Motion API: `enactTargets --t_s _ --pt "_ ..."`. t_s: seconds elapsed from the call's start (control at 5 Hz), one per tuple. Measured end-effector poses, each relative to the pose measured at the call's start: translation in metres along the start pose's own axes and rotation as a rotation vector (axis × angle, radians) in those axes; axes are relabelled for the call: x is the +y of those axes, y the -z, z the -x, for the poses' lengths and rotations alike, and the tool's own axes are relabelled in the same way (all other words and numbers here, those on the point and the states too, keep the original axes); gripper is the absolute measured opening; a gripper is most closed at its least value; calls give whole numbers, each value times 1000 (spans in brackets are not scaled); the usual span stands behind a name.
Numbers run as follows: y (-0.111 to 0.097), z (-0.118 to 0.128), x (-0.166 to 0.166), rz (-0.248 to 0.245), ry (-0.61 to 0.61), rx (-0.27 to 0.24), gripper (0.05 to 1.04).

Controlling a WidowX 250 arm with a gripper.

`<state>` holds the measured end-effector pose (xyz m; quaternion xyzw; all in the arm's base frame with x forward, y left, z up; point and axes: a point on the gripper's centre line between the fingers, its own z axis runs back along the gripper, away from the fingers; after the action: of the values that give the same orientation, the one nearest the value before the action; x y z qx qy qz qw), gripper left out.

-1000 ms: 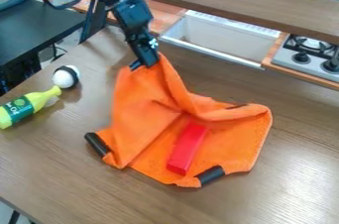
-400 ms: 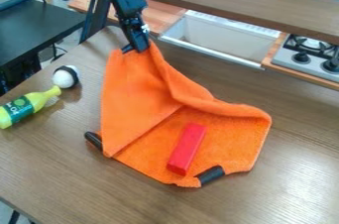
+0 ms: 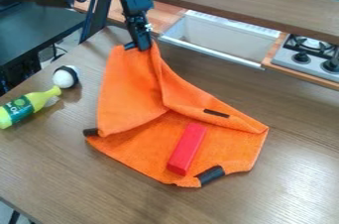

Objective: Unfold the cloth from bottom right to top left

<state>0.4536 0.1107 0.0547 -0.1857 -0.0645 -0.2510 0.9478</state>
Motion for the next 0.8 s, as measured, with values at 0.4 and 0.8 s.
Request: enactTargets --t_s 0.4,0.8 --pt "10 0 15 2 12 44 68" --pt "-3 -6 22 -72 72 39 68"
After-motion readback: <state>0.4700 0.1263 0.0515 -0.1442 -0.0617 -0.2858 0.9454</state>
